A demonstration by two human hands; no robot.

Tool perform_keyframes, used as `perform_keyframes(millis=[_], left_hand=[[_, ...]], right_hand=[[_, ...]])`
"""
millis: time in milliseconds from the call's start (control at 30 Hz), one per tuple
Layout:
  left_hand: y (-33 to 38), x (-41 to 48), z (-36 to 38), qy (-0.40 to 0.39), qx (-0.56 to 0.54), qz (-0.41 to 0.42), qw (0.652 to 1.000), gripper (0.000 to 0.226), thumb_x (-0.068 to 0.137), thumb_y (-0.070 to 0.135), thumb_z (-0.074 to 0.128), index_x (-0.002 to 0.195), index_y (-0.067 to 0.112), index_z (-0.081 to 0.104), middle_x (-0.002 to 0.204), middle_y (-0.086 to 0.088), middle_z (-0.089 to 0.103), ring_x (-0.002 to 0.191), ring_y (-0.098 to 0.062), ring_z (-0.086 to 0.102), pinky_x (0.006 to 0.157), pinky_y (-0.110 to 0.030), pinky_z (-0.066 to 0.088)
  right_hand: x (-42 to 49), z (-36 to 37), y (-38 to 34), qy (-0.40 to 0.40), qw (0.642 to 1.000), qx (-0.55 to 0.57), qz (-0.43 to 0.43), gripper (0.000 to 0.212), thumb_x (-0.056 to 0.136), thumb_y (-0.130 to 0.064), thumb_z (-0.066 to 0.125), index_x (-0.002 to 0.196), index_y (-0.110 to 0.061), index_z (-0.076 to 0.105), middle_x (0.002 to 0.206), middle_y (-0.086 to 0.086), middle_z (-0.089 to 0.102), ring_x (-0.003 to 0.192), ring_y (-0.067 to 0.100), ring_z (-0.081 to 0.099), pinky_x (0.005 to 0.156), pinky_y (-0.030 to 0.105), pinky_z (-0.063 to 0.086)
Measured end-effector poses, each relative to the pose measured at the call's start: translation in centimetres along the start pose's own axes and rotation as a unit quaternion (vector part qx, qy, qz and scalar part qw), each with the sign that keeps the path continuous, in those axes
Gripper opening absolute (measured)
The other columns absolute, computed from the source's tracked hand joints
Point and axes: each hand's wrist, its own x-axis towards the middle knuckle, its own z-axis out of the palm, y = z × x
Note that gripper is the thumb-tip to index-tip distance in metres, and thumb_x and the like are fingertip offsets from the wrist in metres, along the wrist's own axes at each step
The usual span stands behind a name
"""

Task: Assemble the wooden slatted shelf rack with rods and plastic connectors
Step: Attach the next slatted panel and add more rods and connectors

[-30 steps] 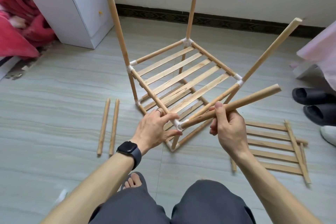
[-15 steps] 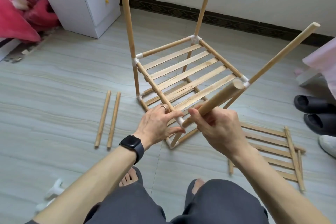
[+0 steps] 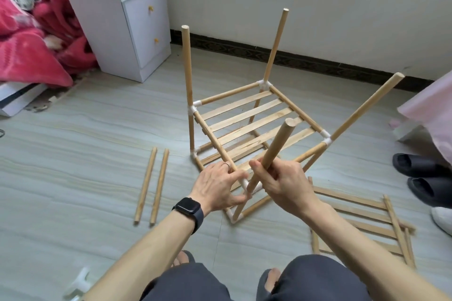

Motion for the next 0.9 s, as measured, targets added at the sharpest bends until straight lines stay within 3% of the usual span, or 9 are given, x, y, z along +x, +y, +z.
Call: perform_keyframes(millis=[100, 200, 267, 367, 467, 600, 633, 733, 900], left_hand=[[-0.8, 0.2, -0.6, -0.028, 0.012, -0.028, 0.999, 0.051, 0.081, 0.073, 0.049, 0.119, 0.040, 0.054, 0.089, 0.006, 0.045, 0.092, -0.019, 0.050, 0.082, -0.031, 0.042], [-2.7, 0.7, -2.5, -0.090, 0.021, -0.069, 0.993, 0.057, 0.082, 0.075, 0.050, 0.132, 0.048, 0.044, 0.112, 0.005, 0.054, 0.116, -0.020, 0.049, 0.093, -0.035, 0.039], [-3.9, 0.8, -4.2, -0.129, 0.002, -0.102, 0.986, 0.069, 0.075, 0.079, 0.049, 0.138, 0.051, 0.039, 0.140, 0.002, 0.049, 0.132, -0.021, 0.041, 0.103, -0.041, 0.037], [-4.3, 0.5, -7.2, -0.127, -0.156, -0.131, 0.971, 0.078, 0.061, 0.072, 0.063, 0.135, 0.062, 0.037, 0.146, 0.007, 0.041, 0.136, -0.015, 0.037, 0.104, -0.033, 0.038], [-2.7, 0.9, -9.7, -0.040, -0.357, -0.123, 0.925, 0.067, 0.060, 0.060, 0.080, 0.116, 0.073, 0.046, 0.130, 0.022, 0.056, 0.123, 0.005, 0.050, 0.094, -0.019, 0.038], [0.5, 2.9, -11.2, 0.057, -0.537, -0.104, 0.835, 0.035, 0.078, 0.044, 0.078, 0.103, 0.020, 0.070, 0.092, 0.003, 0.073, 0.090, -0.010, 0.070, 0.080, -0.022, 0.053], [1.2, 3.4, -11.4, 0.085, -0.559, -0.102, 0.818, 0.022, 0.085, 0.038, 0.073, 0.084, 0.017, 0.070, 0.074, 0.000, 0.068, 0.073, -0.013, 0.067, 0.073, -0.021, 0.052], [2.0, 4.6, -11.0, 0.165, -0.578, -0.151, 0.785, 0.053, 0.094, 0.028, 0.062, 0.043, 0.027, 0.047, 0.045, 0.007, 0.037, 0.043, -0.010, 0.034, 0.049, -0.027, 0.030], [0.3, 5.8, -10.3, 0.221, -0.587, -0.153, 0.764, 0.054, 0.086, 0.024, 0.061, 0.037, 0.025, 0.039, 0.038, 0.009, 0.029, 0.036, -0.012, 0.026, 0.045, -0.029, 0.020]], right_hand=[[0.2, 0.2, 0.5, -0.082, 0.996, 0.037, 0.008, 0.028, 0.096, -0.053, 0.059, 0.106, -0.029, 0.069, 0.074, -0.013, 0.072, 0.065, 0.005, 0.068, 0.061, 0.029, 0.057], [0.4, 0.0, 2.0, -0.102, 0.994, 0.014, 0.029, 0.052, 0.089, -0.066, 0.058, 0.130, -0.035, 0.059, 0.081, -0.020, 0.070, 0.073, -0.007, 0.066, 0.066, 0.016, 0.053], [0.5, -0.2, 3.3, -0.081, 0.995, -0.027, 0.048, 0.062, 0.086, -0.068, 0.057, 0.136, -0.030, 0.056, 0.096, -0.021, 0.067, 0.087, -0.005, 0.065, 0.081, 0.023, 0.057], [1.2, 0.3, 5.3, -0.098, 0.978, -0.179, 0.031, 0.076, 0.085, -0.077, 0.049, 0.147, -0.034, 0.044, 0.141, -0.008, 0.053, 0.130, 0.010, 0.044, 0.111, 0.040, 0.044], [2.8, 2.0, 6.3, -0.171, 0.938, -0.301, 0.023, 0.080, 0.081, -0.088, 0.036, 0.150, -0.048, 0.031, 0.163, -0.005, 0.023, 0.149, 0.024, 0.018, 0.120, 0.048, 0.023], [4.1, 4.1, 6.6, -0.167, 0.918, -0.360, -0.006, 0.076, 0.085, -0.083, 0.000, 0.120, -0.041, 0.053, 0.122, -0.006, 0.055, 0.116, 0.020, 0.048, 0.097, 0.039, 0.032], [4.1, 4.7, 6.7, -0.159, 0.918, -0.362, -0.017, 0.079, 0.084, -0.082, -0.005, 0.116, -0.038, 0.053, 0.112, -0.006, 0.058, 0.107, 0.020, 0.051, 0.093, 0.038, 0.033], [4.5, 6.3, 6.9, -0.152, 0.927, -0.340, -0.042, 0.075, 0.088, -0.081, -0.002, 0.102, -0.032, 0.053, 0.098, -0.005, 0.063, 0.095, 0.023, 0.057, 0.085, 0.039, 0.038], [5.4, 7.7, 7.2, -0.116, 0.943, -0.302, -0.072, 0.061, 0.092, -0.078, 0.015, 0.079, -0.028, 0.047, 0.080, -0.007, 0.064, 0.077, 0.022, 0.063, 0.070, 0.038, 0.040]])
